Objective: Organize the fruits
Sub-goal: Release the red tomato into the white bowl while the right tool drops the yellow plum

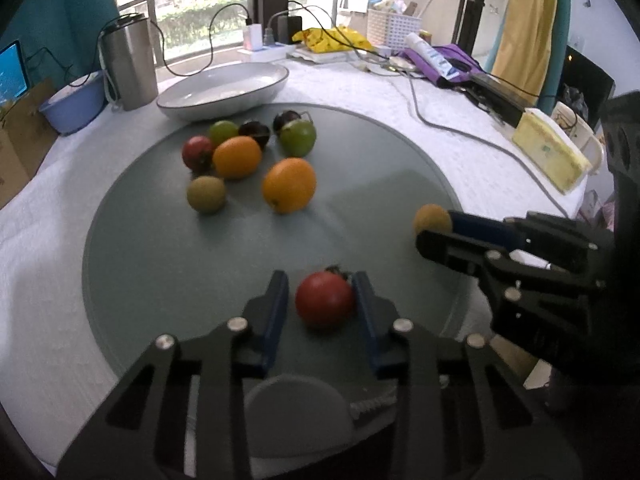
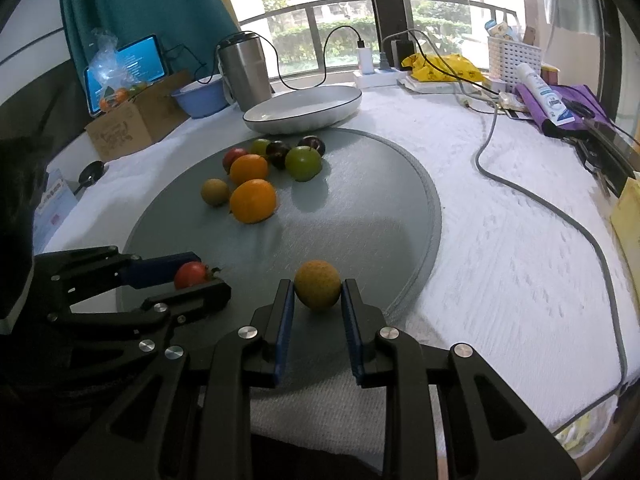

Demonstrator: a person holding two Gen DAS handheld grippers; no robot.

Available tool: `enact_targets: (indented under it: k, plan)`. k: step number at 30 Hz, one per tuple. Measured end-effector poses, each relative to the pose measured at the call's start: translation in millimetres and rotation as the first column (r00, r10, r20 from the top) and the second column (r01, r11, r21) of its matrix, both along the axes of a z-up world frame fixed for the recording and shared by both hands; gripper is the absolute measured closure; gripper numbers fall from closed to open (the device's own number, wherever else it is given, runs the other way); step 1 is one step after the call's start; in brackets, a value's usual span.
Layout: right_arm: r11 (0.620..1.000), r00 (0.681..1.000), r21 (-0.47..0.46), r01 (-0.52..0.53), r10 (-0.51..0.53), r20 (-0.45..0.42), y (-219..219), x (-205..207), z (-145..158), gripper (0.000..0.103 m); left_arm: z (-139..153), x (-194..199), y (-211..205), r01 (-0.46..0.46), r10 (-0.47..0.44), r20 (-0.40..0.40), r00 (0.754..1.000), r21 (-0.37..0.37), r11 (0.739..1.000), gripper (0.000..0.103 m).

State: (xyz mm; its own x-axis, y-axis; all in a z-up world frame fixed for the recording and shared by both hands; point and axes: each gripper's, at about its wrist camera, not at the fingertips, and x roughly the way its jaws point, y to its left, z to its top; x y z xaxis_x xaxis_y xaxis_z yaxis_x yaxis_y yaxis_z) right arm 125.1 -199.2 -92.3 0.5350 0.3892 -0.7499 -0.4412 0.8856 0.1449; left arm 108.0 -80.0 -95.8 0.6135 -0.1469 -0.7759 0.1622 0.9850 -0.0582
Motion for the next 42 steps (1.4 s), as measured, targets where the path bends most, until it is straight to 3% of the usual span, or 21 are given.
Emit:
enact_targets:
  k: [12, 20, 42]
  plan:
    - [1.000, 0.999, -0.013, -0.007, 0.007, 0.034, 12.4, 16.8, 14.5, 0.077, 9.2, 10.1, 22.7, -0.032, 0.033, 0.018, 0.999, -0.051, 0.998, 0.074]
    - [0.999, 0.998, -0.034, -0.019, 0.021, 0.058, 29.2, 34.4, 28.0, 0.077, 25.1, 23.9, 50.7, -0.076, 0.081, 0.072, 0.994, -0.073, 0.994, 0.074]
    - [0.996, 0.993, -0.075, -0.052, 0.060, 0.098, 75.4, 115.0, 46.4, 0.077, 48.6, 104.9, 110.2, -0.129, 0.149, 0.140, 0.979, -0.145, 0.981, 0.074]
